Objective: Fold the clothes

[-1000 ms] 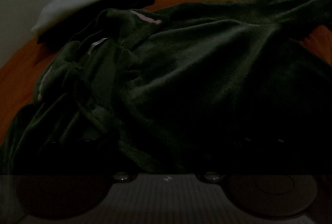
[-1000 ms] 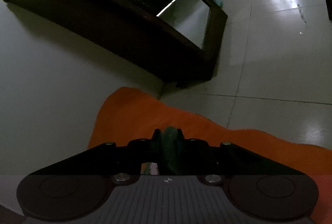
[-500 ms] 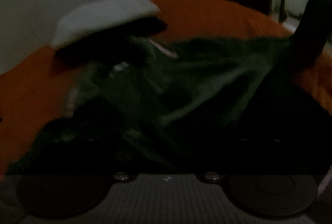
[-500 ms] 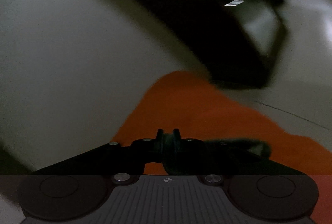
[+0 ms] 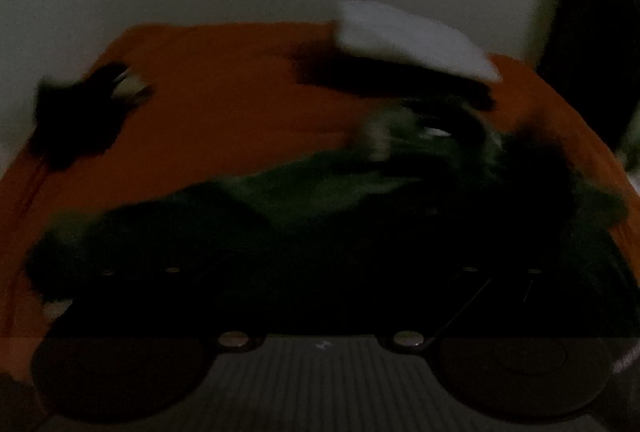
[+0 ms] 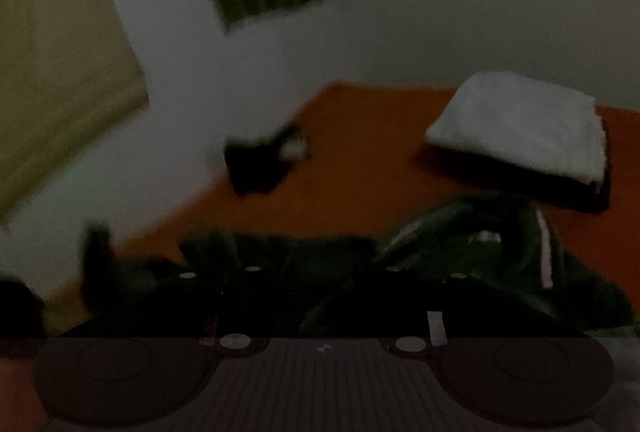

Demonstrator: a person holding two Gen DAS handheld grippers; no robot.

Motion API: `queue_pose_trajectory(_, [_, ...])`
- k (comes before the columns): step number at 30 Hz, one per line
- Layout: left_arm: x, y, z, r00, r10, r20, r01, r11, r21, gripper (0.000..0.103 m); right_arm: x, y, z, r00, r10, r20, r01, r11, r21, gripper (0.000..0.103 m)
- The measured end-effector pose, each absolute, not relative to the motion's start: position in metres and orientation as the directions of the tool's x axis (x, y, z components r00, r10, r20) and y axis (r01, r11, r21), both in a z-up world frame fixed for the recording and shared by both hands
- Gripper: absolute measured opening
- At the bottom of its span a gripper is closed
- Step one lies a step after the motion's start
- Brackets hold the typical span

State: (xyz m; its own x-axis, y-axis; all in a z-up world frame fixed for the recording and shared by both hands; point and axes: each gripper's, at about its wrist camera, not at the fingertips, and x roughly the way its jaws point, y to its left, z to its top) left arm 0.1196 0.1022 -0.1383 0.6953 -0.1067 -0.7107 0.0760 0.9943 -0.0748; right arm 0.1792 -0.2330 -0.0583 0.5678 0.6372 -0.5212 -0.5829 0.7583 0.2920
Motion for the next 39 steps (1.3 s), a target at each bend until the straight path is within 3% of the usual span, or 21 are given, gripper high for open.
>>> queue_pose_trajectory(2, [0.123, 0.117, -0.141, 0.688, -0.105, -0.718, 0.043, 0.994, -0.104, 0.099, 0.186, -0.263, -0.058, 0.619, 0.61, -0.495, -0.53, 0.789, 0.311, 0.035])
queue_pose_trajectory(4, [0.126, 0.117, -0.145, 0.675, -0.114, -0.729, 0.044, 0.992, -0.114, 0.099, 0.194, -0.314, -0.058, 0.718, 0.533, -0.447, -0.444, 0.846, 0.295, 0.05])
queue_pose_trajectory(6, [0.13, 0.113, -0.149, 0.66, -0.139, -0.738, 0.058, 0.989, -0.135, 0.099, 0.204, -0.364, -0.077, 0.778, 0.372, -0.505, -0.321, 0.928, 0.19, 0.062])
queue_pose_trajectory(8, [0.137, 0.099, -0.153, 0.645, -0.18, -0.743, 0.096, 0.983, -0.155, 0.099, 0.21, -0.407, -0.104, 0.787, 0.199, -0.583, -0.189, 0.979, 0.079, 0.062])
queue_pose_trajectory(10, [0.15, 0.074, -0.158, 0.636, -0.209, -0.742, 0.154, 0.978, -0.143, 0.099, 0.206, -0.434, -0.138, 0.75, 0.117, -0.651, -0.119, 0.992, 0.042, 0.062])
queue_pose_trajectory(15, [0.189, 0.003, -0.174, 0.606, -0.277, -0.745, 0.286, 0.951, -0.12, 0.1, 0.194, -0.451, -0.196, 0.66, 0.084, -0.747, -0.099, 0.995, 0.025, 0.061])
queue_pose_trajectory(19, [0.212, -0.05, -0.196, 0.579, -0.306, -0.756, 0.382, 0.921, -0.081, 0.1, 0.175, -0.425, -0.186, 0.695, 0.105, -0.711, -0.13, 0.991, 0.019, 0.061])
queue_pose_trajectory(20, [0.214, -0.059, -0.201, 0.573, -0.307, -0.76, 0.393, 0.917, -0.074, 0.092, 0.17, -0.417, -0.181, 0.712, 0.126, -0.691, -0.161, 0.987, 0.014, 0.061])
queue_pose_trajectory(21, [0.215, -0.066, -0.206, 0.563, -0.316, -0.764, 0.403, 0.912, -0.08, 0.065, 0.168, -0.409, -0.18, 0.72, 0.161, -0.675, -0.202, 0.979, 0.018, 0.061])
queue_pose_trajectory(23, [0.211, -0.07, -0.21, 0.54, -0.343, -0.769, 0.411, 0.904, -0.115, 0.023, 0.167, -0.391, -0.182, 0.706, 0.274, -0.653, -0.307, 0.95, 0.067, 0.061])
queue_pose_trajectory(25, [0.197, -0.065, -0.203, 0.579, -0.35, -0.737, 0.394, 0.911, -0.124, 0.019, 0.166, -0.386, -0.185, 0.636, 0.44, -0.634, -0.389, 0.892, 0.229, 0.065])
queue_pose_trajectory(26, [0.186, -0.06, -0.196, 0.597, -0.362, -0.715, 0.391, 0.91, -0.134, 0.005, 0.167, -0.386, -0.186, 0.622, 0.47, -0.626, -0.389, 0.88, 0.274, 0.065])
queue_pose_trajectory(32, [0.088, -0.014, -0.153, 0.621, -0.425, -0.659, 0.351, 0.902, -0.251, 0.006, 0.162, -0.398, -0.191, 0.628, 0.472, -0.618, -0.354, 0.881, 0.314, 0.065])
queue_pose_trajectory(37, [0.032, -0.004, -0.165, 0.496, -0.479, -0.725, 0.383, 0.869, -0.312, 0.013, 0.139, -0.409, -0.18, 0.643, 0.451, -0.619, -0.371, 0.89, 0.264, 0.066])
queue_pose_trajectory(38, [0.03, -0.003, -0.17, 0.457, -0.499, -0.736, 0.378, 0.858, -0.347, 0.03, 0.135, -0.408, -0.179, 0.647, 0.447, -0.618, -0.376, 0.892, 0.252, 0.066])
queue_pose_trajectory(39, [0.027, -0.003, -0.174, 0.44, -0.506, -0.741, 0.382, 0.853, -0.356, 0.054, 0.133, -0.404, -0.179, 0.655, 0.44, -0.614, -0.376, 0.895, 0.24, 0.067])
